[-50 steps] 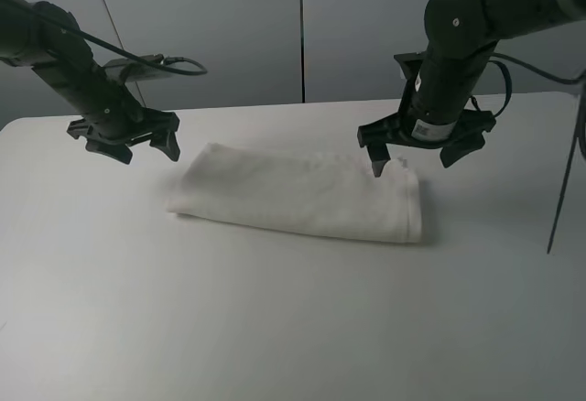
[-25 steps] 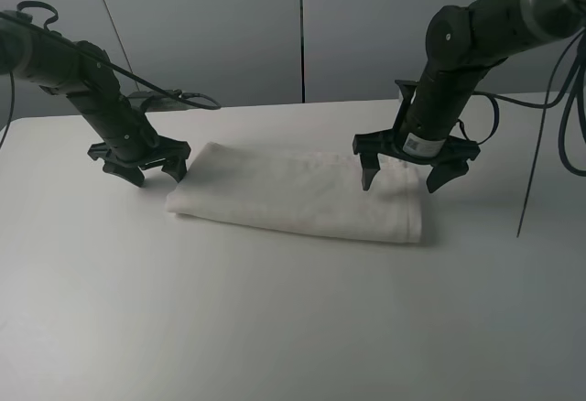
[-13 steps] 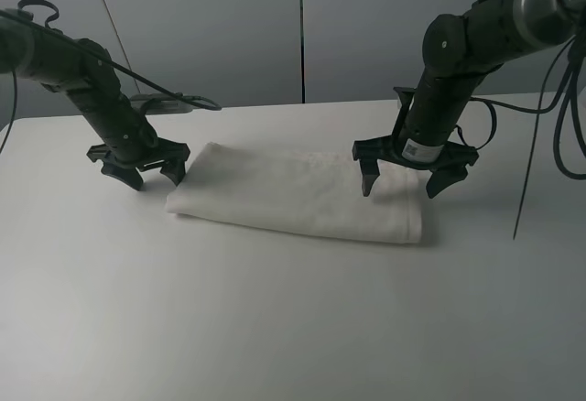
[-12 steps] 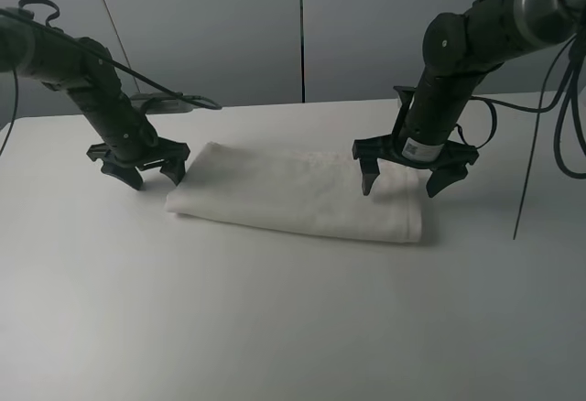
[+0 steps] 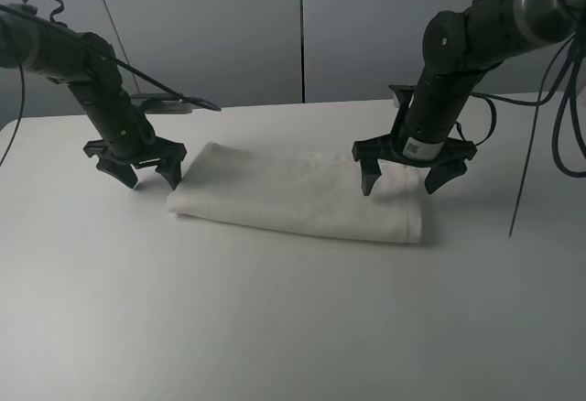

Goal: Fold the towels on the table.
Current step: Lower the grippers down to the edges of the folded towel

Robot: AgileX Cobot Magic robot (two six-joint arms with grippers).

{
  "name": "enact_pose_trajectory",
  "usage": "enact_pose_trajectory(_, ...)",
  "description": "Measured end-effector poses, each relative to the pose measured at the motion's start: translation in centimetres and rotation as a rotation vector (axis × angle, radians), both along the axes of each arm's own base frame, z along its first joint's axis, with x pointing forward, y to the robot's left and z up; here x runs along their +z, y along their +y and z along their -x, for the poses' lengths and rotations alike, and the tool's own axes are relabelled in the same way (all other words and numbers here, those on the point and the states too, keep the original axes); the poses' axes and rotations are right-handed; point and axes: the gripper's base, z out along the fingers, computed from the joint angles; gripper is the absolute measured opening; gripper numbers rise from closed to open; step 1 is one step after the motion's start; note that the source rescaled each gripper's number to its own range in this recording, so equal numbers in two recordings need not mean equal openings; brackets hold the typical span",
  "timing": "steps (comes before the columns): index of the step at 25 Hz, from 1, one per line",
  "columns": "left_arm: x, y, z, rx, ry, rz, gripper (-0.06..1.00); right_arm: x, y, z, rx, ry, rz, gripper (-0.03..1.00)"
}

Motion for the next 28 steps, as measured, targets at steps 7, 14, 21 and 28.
enact_pose_trajectory(7,2.1,-0.6,-1.2,-0.014,-0.024,0.013,1.00,0.0,0.0,0.0,0.024,-0.002,0.000,1.00)
enact_pose_trajectory(14,2.1,-2.2,-0.6,-0.069,-0.041,0.014,1.00,0.0,0.1,-0.2,0.037,-0.031,-0.007,1.00)
enact_pose_trajectory(21,0.7,-3.3,-0.2,-0.107,-0.031,-0.018,1.00,0.0,0.1,-0.2,0.047,-0.032,-0.006,1.00)
enact_pose_trajectory(28,0.7,-2.9,-0.6,-0.094,-0.041,-0.082,1.00,0.0,0.1,-0.2,0.047,-0.032,-0.006,1.00)
